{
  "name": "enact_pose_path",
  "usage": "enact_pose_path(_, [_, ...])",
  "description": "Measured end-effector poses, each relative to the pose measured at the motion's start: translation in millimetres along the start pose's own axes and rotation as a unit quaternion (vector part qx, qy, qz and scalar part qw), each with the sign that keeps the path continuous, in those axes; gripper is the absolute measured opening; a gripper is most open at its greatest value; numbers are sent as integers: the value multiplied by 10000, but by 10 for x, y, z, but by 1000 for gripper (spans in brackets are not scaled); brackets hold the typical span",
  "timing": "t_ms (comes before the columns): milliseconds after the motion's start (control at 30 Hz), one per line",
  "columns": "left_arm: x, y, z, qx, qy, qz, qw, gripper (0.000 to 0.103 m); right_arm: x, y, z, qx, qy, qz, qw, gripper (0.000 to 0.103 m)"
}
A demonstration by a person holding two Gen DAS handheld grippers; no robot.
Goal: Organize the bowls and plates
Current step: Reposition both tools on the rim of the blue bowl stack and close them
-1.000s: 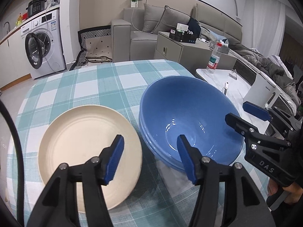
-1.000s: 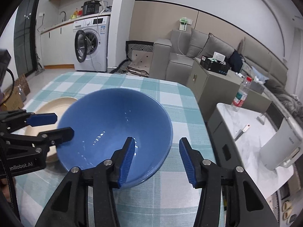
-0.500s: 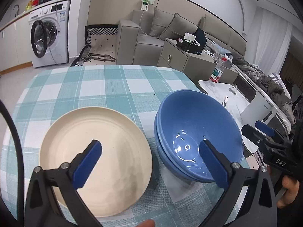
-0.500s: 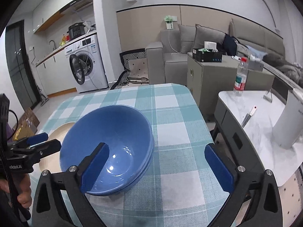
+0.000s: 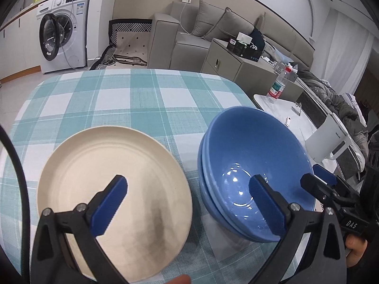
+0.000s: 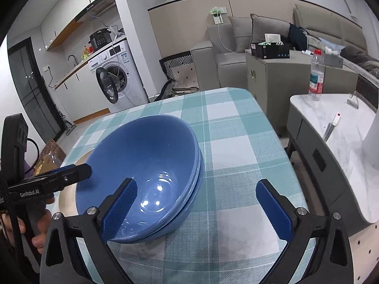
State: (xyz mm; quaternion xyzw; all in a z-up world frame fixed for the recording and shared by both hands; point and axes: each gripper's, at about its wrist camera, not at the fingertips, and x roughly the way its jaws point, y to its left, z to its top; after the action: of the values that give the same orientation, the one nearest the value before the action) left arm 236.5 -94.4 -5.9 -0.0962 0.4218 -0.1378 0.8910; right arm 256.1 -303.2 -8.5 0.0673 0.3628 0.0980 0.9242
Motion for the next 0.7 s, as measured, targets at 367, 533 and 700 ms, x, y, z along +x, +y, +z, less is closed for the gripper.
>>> enact_pose_path(367, [156,-13,33,-103,172,-390,9990,82,145,-69,-37,189,60,304,9993,94])
enact_pose_path(533, [189,11,21,-221,186,-409,9987,75,185,-63,-47,167,99,437,9989,80])
enact_pose_path(700, [217,-21,7,-150,271,-476,9984,61,216,-27,-67,125,153,507,9985,79])
